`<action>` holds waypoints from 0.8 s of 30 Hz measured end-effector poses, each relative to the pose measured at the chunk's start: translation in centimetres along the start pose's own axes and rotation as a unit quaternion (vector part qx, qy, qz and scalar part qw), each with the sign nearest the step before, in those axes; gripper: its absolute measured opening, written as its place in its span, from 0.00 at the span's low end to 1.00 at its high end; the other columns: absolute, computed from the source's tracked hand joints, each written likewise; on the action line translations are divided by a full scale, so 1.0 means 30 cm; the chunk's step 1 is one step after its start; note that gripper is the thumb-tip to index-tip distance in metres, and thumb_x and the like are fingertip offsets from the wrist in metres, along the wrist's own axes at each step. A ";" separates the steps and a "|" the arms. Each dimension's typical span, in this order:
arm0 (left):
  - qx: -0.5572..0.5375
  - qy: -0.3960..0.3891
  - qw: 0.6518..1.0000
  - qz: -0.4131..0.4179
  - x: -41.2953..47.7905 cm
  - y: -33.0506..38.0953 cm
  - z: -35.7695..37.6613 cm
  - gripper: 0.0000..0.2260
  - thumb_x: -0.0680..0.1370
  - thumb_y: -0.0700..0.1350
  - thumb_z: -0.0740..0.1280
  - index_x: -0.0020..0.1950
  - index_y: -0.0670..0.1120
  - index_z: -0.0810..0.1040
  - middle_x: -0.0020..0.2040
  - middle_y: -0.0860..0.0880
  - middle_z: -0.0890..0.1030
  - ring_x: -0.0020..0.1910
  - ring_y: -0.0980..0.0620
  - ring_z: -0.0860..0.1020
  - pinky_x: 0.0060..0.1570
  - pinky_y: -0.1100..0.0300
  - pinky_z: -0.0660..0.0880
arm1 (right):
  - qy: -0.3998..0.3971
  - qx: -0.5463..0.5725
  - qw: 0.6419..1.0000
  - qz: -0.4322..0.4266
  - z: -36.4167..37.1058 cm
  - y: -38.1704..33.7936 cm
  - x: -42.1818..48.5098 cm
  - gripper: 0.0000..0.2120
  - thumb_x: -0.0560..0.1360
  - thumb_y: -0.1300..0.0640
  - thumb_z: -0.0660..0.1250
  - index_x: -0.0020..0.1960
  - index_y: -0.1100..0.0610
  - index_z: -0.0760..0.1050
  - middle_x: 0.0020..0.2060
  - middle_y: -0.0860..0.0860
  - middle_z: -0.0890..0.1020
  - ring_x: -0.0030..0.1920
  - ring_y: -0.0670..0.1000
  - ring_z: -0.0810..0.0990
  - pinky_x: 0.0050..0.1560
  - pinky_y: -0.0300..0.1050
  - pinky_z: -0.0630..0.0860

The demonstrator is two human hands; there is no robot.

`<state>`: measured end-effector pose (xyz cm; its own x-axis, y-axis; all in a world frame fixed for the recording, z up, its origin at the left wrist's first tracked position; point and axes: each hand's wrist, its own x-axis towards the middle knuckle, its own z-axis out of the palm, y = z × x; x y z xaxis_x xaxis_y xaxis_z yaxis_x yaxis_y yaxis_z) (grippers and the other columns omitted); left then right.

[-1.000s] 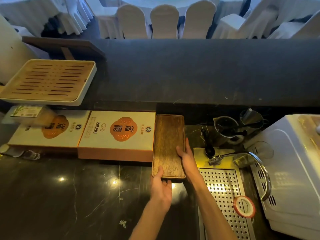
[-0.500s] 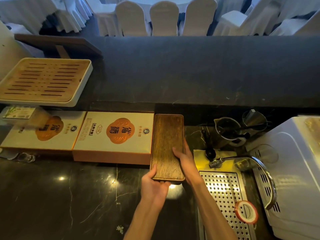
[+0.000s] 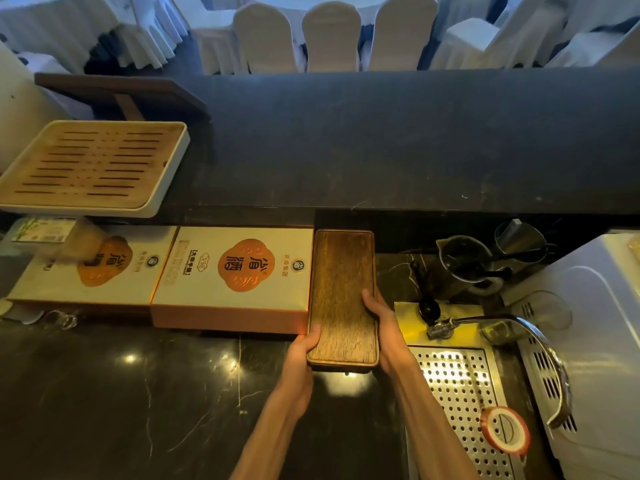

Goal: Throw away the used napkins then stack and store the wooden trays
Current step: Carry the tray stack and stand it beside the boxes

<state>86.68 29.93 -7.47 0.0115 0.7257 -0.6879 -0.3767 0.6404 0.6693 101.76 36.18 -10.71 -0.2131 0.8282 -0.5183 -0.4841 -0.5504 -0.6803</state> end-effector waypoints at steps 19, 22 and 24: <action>-0.148 0.071 0.982 -0.092 -0.011 0.046 0.037 0.14 0.78 0.44 0.67 0.63 0.43 0.74 0.59 0.40 0.80 0.57 0.40 0.79 0.46 0.46 0.78 | 0.013 -0.137 0.990 0.026 0.008 -0.135 0.165 0.25 0.71 0.45 0.73 0.66 0.49 0.72 0.57 0.55 0.82 0.54 0.54 0.84 0.51 0.52 0.81; -0.139 0.064 0.984 -0.090 0.004 0.045 0.036 0.11 0.78 0.44 0.66 0.59 0.44 0.75 0.57 0.41 0.81 0.54 0.41 0.79 0.41 0.46 0.78 | 0.020 -0.152 0.988 0.032 0.002 -0.152 0.183 0.25 0.69 0.44 0.74 0.63 0.50 0.74 0.56 0.55 0.83 0.52 0.53 0.84 0.45 0.47 0.81; -0.142 0.063 0.984 -0.087 0.016 0.052 0.030 0.08 0.78 0.43 0.65 0.57 0.45 0.75 0.55 0.41 0.81 0.52 0.40 0.80 0.41 0.46 0.78 | 0.019 -0.142 0.989 0.033 0.015 -0.152 0.186 0.26 0.69 0.45 0.74 0.64 0.51 0.74 0.56 0.55 0.83 0.53 0.54 0.84 0.47 0.48 0.81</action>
<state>86.92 31.50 -6.49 -0.0101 0.5633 -0.8262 -0.6225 0.6431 0.4461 102.39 43.36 -10.26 -0.2007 0.7881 -0.5818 -0.2117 -0.6148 -0.7597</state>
